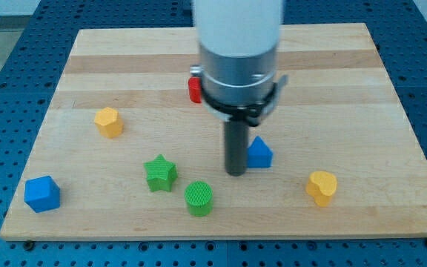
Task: Slide the triangle diagonally to the cube
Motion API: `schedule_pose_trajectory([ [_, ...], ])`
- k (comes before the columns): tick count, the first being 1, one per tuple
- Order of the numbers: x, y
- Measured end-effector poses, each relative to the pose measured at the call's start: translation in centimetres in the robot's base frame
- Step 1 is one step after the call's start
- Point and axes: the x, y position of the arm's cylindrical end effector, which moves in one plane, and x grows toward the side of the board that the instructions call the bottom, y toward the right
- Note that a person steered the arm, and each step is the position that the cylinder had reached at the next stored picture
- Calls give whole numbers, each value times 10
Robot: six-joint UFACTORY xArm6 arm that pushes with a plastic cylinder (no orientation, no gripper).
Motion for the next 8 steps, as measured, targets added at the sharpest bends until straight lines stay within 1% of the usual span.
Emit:
schedule_pose_trajectory([
  [1, -12, 2],
  [2, 11, 10],
  [3, 9, 50],
  [4, -30, 53],
  [5, -39, -34],
  [6, -35, -45],
  [7, -34, 21],
  [8, -54, 56],
])
